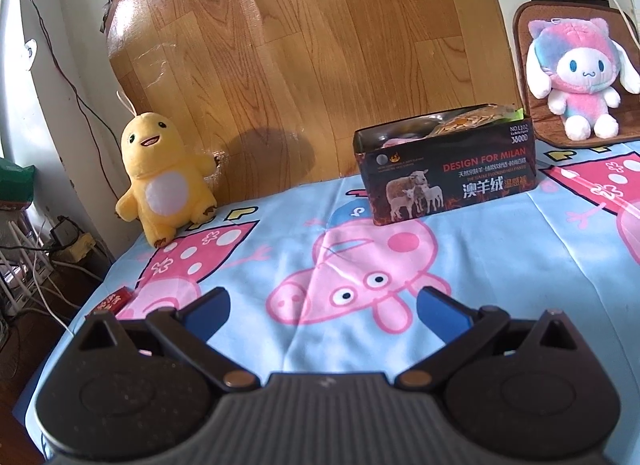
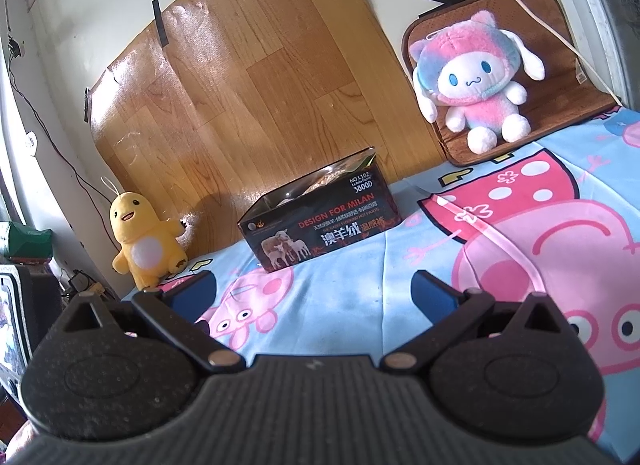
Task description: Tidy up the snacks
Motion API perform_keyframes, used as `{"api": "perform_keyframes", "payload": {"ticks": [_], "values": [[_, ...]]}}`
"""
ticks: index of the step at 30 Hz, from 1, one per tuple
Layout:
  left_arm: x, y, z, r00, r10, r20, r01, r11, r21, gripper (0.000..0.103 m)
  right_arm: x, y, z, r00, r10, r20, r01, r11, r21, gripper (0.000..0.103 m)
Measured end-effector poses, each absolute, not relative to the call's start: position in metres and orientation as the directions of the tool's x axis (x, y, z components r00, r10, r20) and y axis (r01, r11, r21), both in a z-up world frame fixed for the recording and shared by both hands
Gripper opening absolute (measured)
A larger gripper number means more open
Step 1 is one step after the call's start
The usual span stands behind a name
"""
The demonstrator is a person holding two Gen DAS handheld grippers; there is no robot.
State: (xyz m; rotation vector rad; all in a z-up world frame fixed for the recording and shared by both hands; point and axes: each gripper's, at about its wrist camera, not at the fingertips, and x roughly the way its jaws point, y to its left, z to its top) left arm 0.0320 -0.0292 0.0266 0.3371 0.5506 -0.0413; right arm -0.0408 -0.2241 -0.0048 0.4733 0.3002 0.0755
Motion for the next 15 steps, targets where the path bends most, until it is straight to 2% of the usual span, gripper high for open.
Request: {"api": "perform_keyframes", "payload": {"ticks": [15], "values": [[0.0311, -0.0297, 0.0259, 0.848, 0.036, -0.529, 0.150, 0.940, 0.306, 0.103, -0.0399, -0.2245, -0.0054, 0.952, 0.143, -0.270, -0.002, 0.887, 0.462, 0.103]]}}
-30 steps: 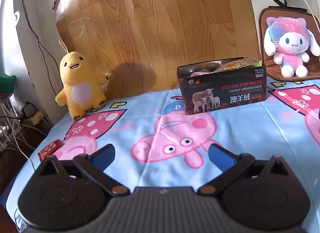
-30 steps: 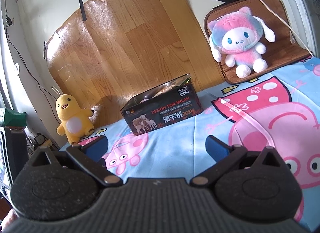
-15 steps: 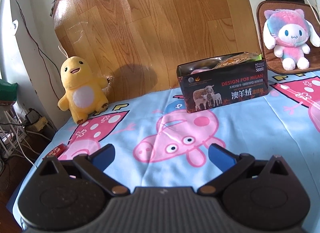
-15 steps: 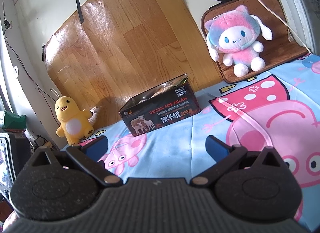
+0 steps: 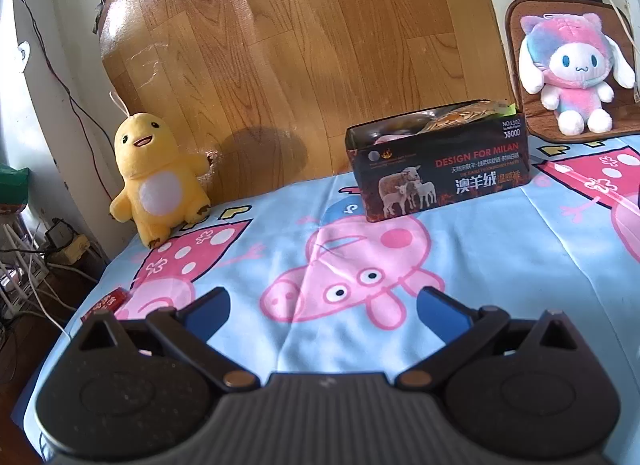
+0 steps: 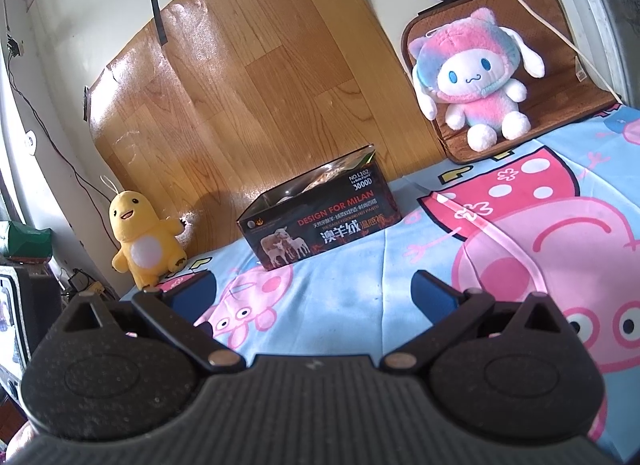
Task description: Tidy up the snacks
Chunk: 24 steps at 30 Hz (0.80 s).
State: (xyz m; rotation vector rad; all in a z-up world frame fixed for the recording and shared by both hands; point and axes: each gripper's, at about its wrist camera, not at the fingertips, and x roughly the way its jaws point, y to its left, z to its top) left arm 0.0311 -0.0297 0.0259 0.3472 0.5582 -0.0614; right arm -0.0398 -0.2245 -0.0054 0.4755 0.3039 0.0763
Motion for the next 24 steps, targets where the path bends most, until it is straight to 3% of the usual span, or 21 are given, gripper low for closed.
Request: {"api": "perform_keyframes", "payload": {"ticks": [24], "values": [[0.0294, -0.0320, 0.0274, 0.844, 0.031, -0.535, 0.161, 0.938, 0.308, 0.103, -0.0406, -0.2267, -0.0054, 0.953, 0.143, -0.267, -0.002, 0.885, 0.466, 0.103]]}}
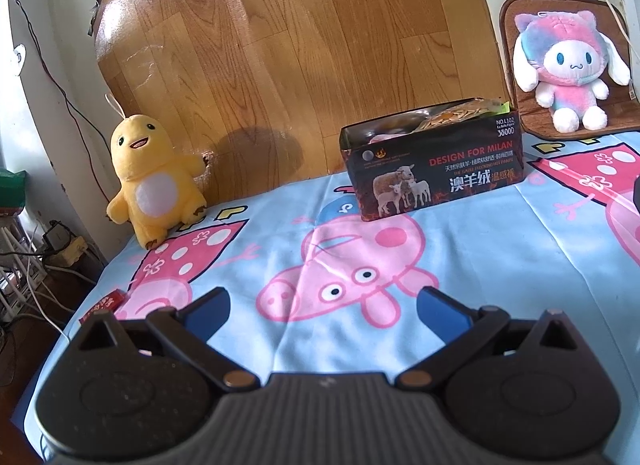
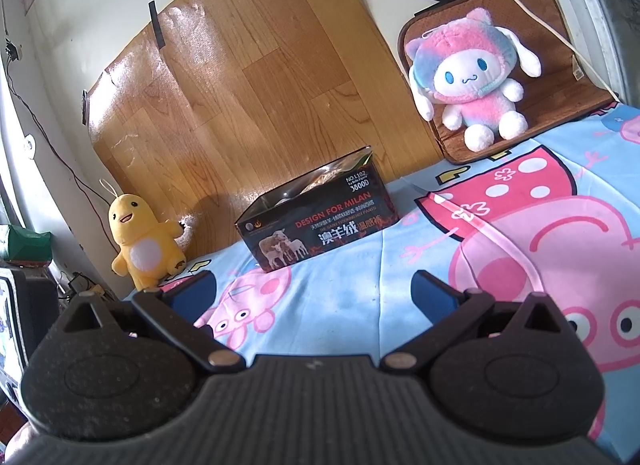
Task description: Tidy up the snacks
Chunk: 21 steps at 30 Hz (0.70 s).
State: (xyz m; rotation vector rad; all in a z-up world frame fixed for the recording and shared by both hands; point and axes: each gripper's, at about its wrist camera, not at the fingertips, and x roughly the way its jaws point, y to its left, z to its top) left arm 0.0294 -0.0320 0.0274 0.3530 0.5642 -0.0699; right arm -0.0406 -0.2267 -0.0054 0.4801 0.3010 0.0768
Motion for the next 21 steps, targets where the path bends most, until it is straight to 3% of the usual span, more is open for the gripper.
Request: {"api": "perform_keyframes", "payload": {"ticks": [21], "values": [[0.0340, -0.0324, 0.0254, 0.763, -0.052, -0.644, 0.242, 0.947, 0.210, 0.103, -0.0410, -0.2272, -0.0057, 0.953, 0.137, -0.272, 0.005, 0.885, 0.465, 0.103]]}}
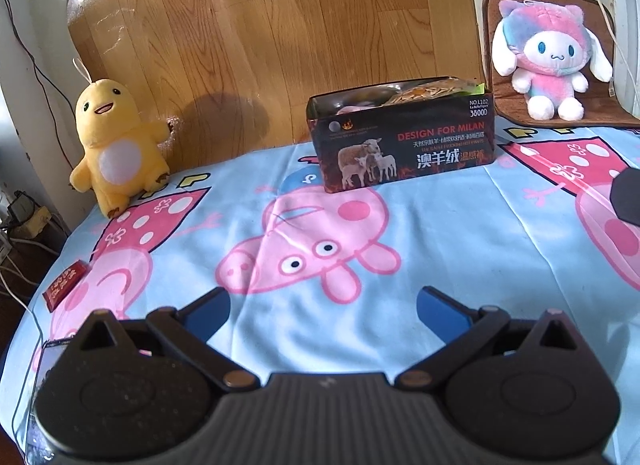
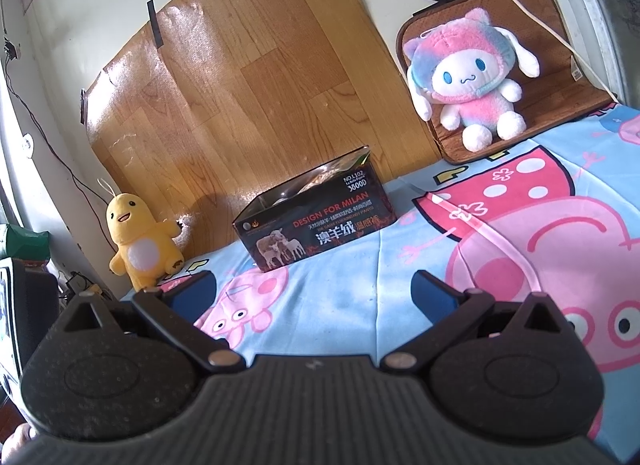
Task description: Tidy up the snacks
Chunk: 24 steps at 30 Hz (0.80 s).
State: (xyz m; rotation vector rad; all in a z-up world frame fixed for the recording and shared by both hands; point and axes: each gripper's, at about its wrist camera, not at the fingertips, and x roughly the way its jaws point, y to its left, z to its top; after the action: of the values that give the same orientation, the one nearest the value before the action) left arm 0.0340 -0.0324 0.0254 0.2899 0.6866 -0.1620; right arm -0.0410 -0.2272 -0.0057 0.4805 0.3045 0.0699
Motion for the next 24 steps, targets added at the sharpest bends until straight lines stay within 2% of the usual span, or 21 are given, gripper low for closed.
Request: {"api": "perform_keyframes", "payload": {"ticks": [24], "values": [[0.0346, -0.0325, 0.0241, 0.746, -0.082, -0.661, 0.264, 0.948, 0.180, 0.103, -0.0406, -0.2279, -0.0062, 0.952, 0.137, -0.275, 0.008, 0.884, 0.467, 0.103]]}}
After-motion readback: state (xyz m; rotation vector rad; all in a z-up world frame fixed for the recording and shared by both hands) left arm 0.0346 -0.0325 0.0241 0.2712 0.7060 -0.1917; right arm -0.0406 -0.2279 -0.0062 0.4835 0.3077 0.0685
